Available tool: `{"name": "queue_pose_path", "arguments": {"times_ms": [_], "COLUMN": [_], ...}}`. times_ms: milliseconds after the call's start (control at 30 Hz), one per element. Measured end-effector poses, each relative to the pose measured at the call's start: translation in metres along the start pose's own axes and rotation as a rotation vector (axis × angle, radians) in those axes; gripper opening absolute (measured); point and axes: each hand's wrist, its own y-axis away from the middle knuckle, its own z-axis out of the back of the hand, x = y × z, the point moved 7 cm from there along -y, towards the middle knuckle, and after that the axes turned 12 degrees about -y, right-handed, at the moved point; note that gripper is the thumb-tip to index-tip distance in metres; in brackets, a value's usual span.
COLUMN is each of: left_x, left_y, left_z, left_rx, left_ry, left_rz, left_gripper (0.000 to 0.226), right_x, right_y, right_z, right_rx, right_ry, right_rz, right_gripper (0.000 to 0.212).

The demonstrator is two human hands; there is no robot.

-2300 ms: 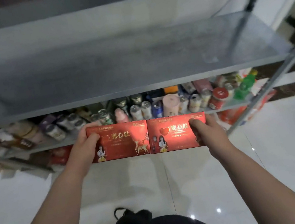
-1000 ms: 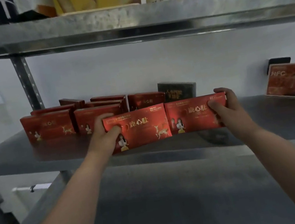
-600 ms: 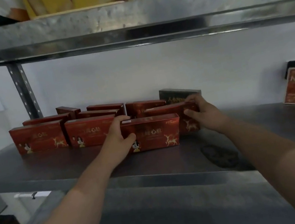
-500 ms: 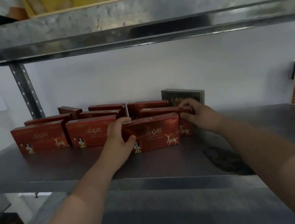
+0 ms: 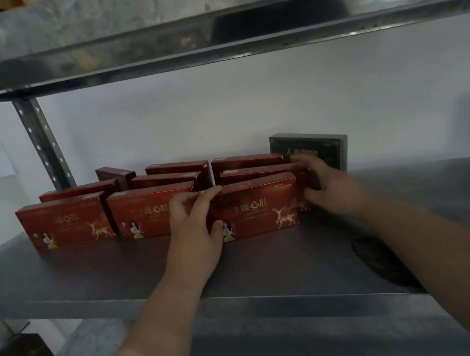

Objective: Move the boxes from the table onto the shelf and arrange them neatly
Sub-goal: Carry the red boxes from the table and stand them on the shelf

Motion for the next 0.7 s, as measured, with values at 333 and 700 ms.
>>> {"name": "queue_pose_path", "arguments": {"times_ms": [333, 700], "left_x": [0.0034, 0.0014], "left_y": [0.0007, 0.0022], "left_z": [-0.0075, -0.0073], "left_rx": [0.091, 0.075], "left_ry": [0.053, 0.016], "left_rz": [0.002, 0.002], "left_gripper": [0.075, 0.077], "right_x": [-0.0100, -0.0079], "right_y": [-0.0033, -0.0001], "right_z": [-0.0072, -0.0040], "right_rx": [-0.071, -0.085], "right_ry": [0.031, -0.001], "right_rz": [0.004, 0.051], "right_gripper": [0.067, 0.064]}}
